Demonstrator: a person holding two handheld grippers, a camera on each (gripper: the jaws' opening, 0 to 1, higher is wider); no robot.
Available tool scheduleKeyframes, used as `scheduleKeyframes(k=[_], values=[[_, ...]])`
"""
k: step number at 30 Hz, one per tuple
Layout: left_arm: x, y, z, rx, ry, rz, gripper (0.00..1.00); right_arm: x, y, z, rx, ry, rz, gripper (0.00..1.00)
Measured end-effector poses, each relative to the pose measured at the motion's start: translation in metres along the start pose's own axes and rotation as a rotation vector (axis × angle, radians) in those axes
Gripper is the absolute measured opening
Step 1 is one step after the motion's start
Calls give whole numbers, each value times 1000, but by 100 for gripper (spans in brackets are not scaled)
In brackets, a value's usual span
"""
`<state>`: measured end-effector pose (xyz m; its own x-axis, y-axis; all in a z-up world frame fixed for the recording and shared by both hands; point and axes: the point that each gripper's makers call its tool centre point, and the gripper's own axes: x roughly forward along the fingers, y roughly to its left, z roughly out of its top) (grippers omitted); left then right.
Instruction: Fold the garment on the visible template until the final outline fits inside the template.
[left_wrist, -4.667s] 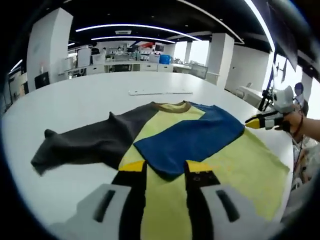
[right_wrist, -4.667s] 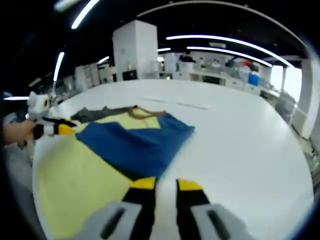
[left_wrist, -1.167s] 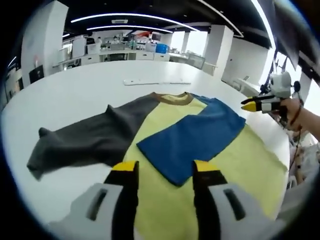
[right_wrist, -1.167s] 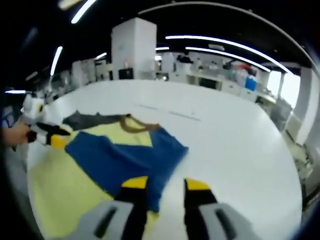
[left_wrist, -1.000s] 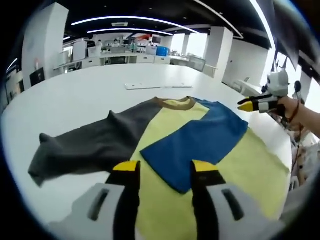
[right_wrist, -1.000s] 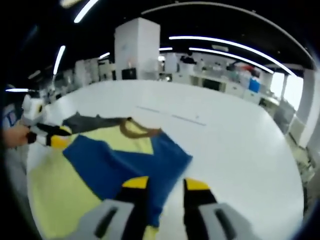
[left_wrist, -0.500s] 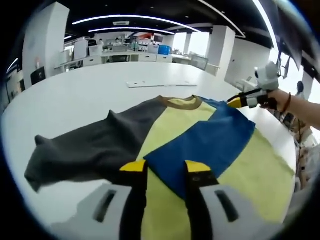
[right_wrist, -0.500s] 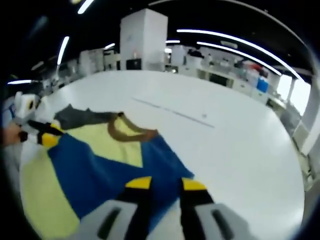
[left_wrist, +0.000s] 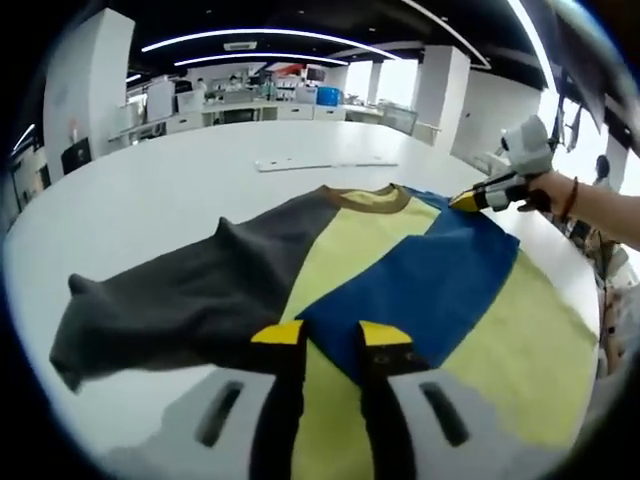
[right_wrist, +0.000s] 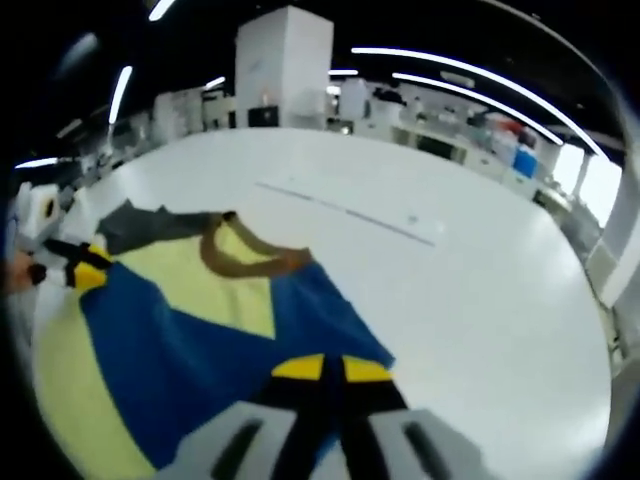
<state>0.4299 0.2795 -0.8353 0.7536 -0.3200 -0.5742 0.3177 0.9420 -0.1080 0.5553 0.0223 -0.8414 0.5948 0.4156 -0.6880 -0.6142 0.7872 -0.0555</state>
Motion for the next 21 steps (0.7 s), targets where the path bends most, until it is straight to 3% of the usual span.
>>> scheduleKeyframes(k=[5, 13, 15, 21], values=[[1, 1, 0, 3, 12, 6, 13, 2, -1, 2, 63, -5, 4, 0], [2, 2, 0, 33, 24, 12, 10, 2, -1, 1, 78, -13, 17, 0], [2, 0, -1, 21, 24, -9, 1, 2, -2, 2, 93, -20, 7, 0], [2, 1, -1, 4, 22, -10, 0, -7, -5, 12, 87, -65, -32, 0]])
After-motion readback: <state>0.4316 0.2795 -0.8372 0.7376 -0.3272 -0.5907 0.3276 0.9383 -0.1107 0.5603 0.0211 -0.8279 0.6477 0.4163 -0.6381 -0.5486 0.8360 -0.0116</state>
